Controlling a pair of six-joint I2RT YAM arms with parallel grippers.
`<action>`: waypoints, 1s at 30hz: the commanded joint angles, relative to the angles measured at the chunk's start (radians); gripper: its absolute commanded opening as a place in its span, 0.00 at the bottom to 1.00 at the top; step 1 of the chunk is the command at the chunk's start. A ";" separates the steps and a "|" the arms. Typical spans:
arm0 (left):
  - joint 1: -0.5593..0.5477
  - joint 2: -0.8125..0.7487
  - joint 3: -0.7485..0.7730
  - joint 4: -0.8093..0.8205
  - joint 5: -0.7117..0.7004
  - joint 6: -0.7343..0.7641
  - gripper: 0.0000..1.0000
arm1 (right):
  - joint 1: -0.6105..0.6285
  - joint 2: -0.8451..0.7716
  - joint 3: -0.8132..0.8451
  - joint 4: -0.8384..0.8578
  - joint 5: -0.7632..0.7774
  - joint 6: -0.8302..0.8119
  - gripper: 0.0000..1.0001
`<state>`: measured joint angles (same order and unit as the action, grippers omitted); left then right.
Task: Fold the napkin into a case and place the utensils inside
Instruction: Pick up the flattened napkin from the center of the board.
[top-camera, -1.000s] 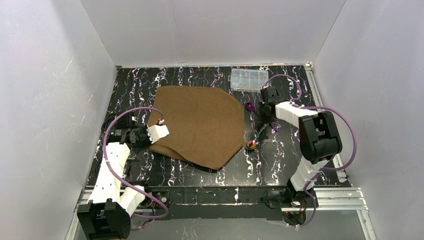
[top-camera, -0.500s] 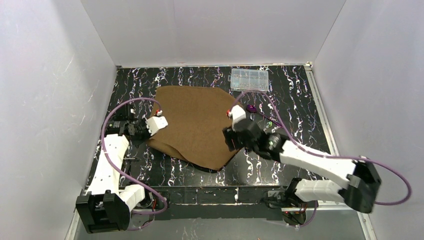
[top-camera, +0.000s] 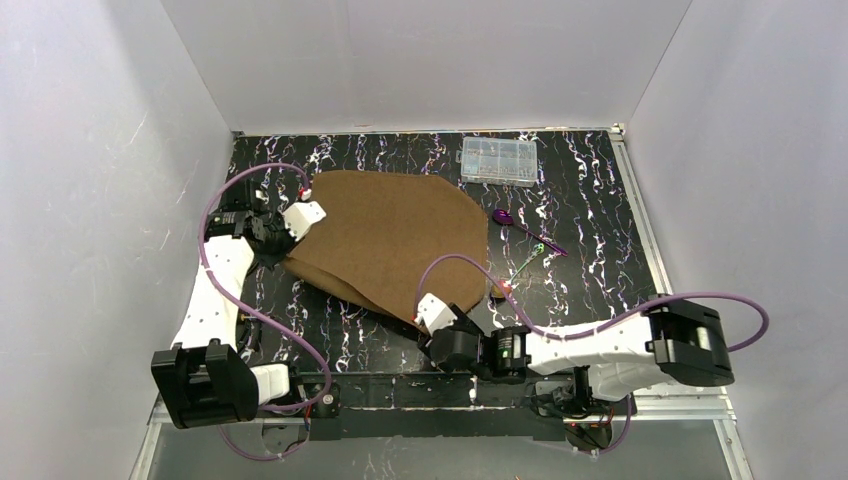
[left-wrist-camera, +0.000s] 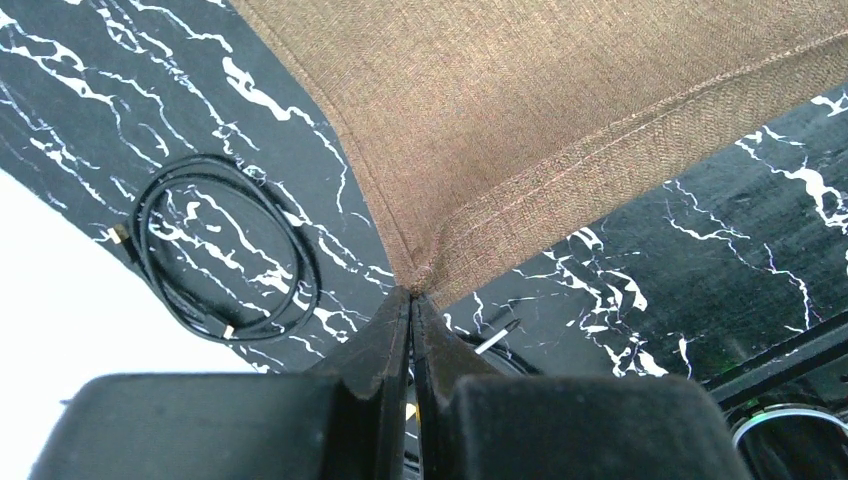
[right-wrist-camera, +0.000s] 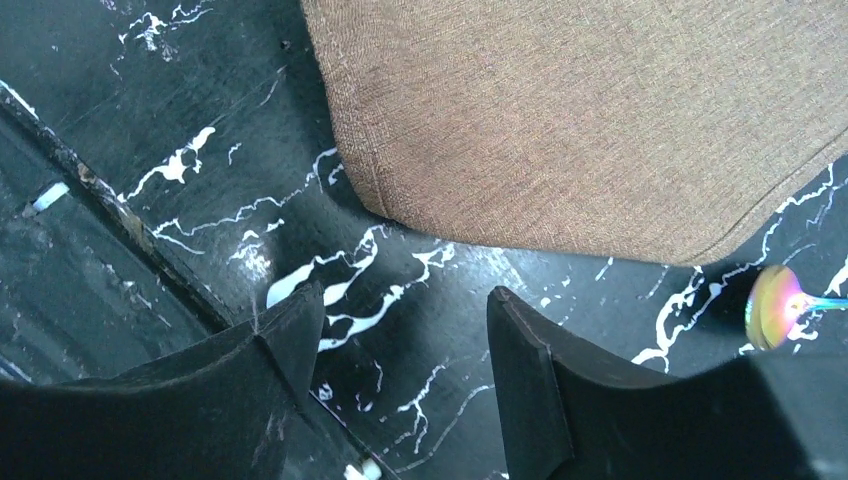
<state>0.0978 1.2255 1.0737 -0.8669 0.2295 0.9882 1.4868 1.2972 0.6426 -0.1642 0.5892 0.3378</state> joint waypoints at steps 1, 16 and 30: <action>0.011 -0.004 0.057 -0.026 -0.012 -0.027 0.00 | 0.018 0.053 0.018 0.152 0.115 -0.002 0.71; 0.011 -0.009 0.091 -0.047 0.001 -0.022 0.00 | 0.039 0.307 0.079 0.320 0.296 -0.030 0.64; 0.011 -0.076 0.117 -0.308 0.140 0.065 0.00 | -0.089 -0.022 0.165 -0.145 -0.256 -0.146 0.01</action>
<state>0.1032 1.2121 1.1458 -0.9642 0.2768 0.9913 1.4006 1.2922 0.7330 -0.0788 0.6220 0.2081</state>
